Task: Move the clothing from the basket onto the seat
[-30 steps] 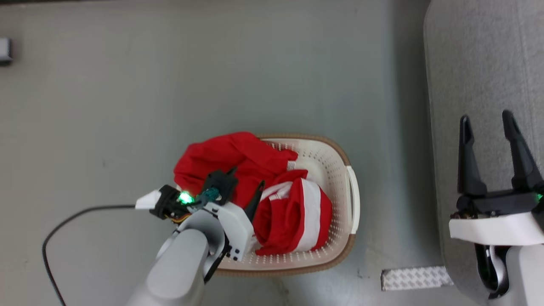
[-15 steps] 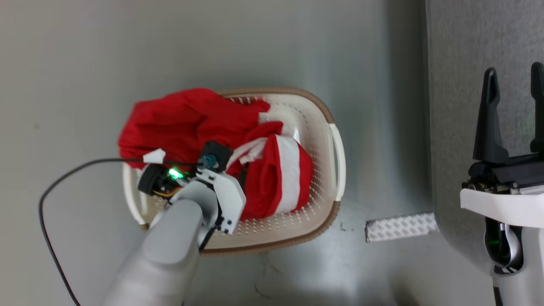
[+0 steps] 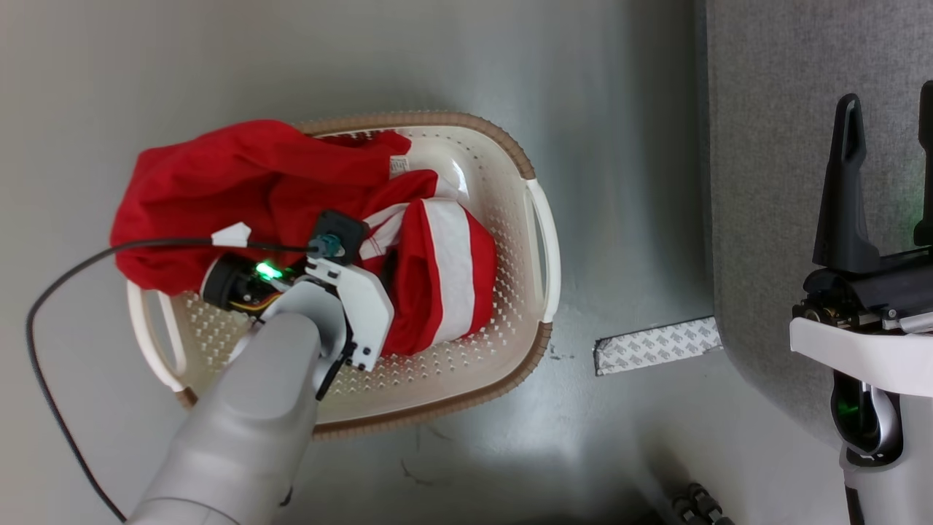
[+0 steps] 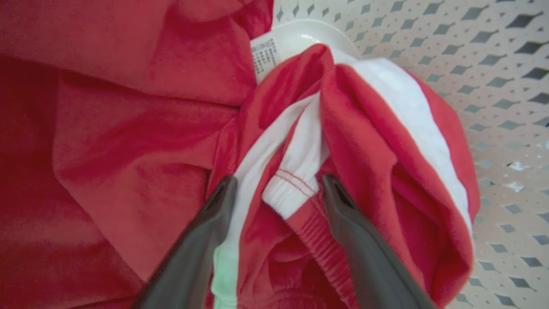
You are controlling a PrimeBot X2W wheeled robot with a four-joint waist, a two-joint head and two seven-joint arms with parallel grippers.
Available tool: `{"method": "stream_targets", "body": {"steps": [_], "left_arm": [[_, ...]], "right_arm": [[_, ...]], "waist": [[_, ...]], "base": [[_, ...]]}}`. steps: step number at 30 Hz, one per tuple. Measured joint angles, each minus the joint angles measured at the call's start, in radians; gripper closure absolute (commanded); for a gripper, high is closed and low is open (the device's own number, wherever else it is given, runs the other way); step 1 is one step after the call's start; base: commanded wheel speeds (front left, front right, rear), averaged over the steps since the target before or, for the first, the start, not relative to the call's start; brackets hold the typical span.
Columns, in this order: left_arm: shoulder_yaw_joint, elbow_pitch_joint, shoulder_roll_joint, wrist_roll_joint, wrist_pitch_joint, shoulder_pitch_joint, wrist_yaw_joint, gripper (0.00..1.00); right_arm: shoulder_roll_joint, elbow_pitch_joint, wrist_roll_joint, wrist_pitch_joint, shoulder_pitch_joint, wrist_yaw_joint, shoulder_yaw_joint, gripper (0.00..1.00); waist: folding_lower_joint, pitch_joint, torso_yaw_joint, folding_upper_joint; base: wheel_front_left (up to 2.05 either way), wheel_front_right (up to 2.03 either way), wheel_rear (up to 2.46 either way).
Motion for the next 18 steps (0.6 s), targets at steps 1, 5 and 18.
{"method": "stream_targets", "body": {"steps": [1, 5, 18], "left_arm": [[0.0, 0.004, 0.002, 0.0, 0.0, -0.005, 0.001, 0.0], [-0.008, 0.03, 0.009, 0.001, 0.01, -0.02, 0.009, 0.0], [-0.053, 0.097, -0.003, 0.009, -0.001, -0.047, 0.0, 1.0]], "right_arm": [[0.0, -0.003, 0.001, 0.0, 0.0, 0.0, 0.001, 0.0], [0.0, -0.013, 0.002, -0.001, 0.0, 0.001, 0.006, 0.0], [0.006, -0.008, 0.019, -0.003, 0.003, 0.004, 0.003, 0.0]], "waist": [[0.0, 0.004, -0.003, 0.0], [-0.0001, 0.02, -0.014, 0.0], [-0.0001, 0.024, -0.037, 0.0001]], "base": [[0.0, 0.0, 0.0], [0.0, 0.0, 0.0], [0.0, 0.0, 0.0]]}}
